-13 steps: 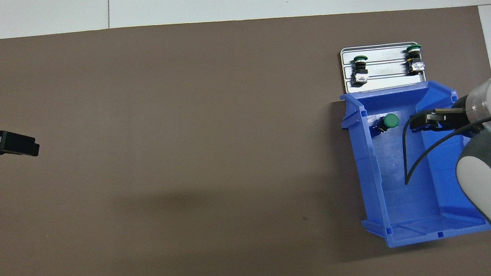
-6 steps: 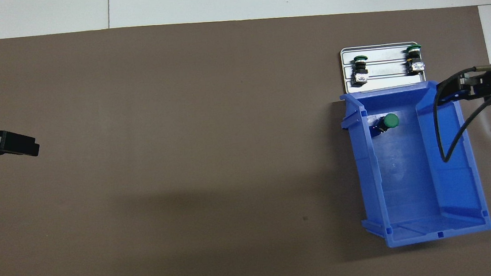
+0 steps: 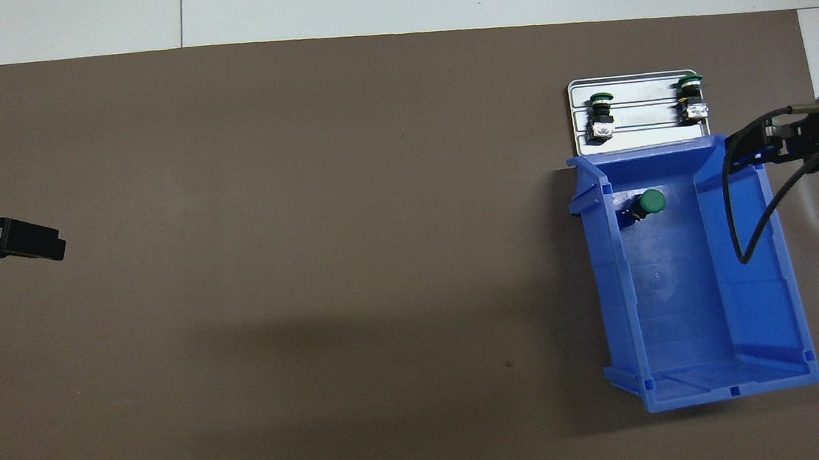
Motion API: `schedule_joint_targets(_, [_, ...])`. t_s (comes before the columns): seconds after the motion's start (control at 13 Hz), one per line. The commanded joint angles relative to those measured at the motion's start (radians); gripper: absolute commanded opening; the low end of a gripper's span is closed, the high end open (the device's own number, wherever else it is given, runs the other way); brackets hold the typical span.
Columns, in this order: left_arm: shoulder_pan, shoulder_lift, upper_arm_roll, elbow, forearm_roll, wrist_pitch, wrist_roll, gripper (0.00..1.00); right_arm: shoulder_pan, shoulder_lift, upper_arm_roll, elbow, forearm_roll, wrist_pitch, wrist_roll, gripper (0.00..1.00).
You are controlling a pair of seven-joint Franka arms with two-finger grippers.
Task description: Place and press button with both arms
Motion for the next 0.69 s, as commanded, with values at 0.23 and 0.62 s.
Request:
schedule_joint_targets(0.23, [0.012,-0.031,-0.005,-0.035,-0.003,0.01,0.005,1.0,-0.012,-0.002,0.006,-0.022,0.018,0.08,-0.018,0.97])
schedule_joint_targets(0.62, [0.012,-0.031,-0.005,-0.035,-0.003,0.01,0.005,1.0,-0.015,-0.002,0.006,-0.022,0.041,0.081,-0.017,0.97])
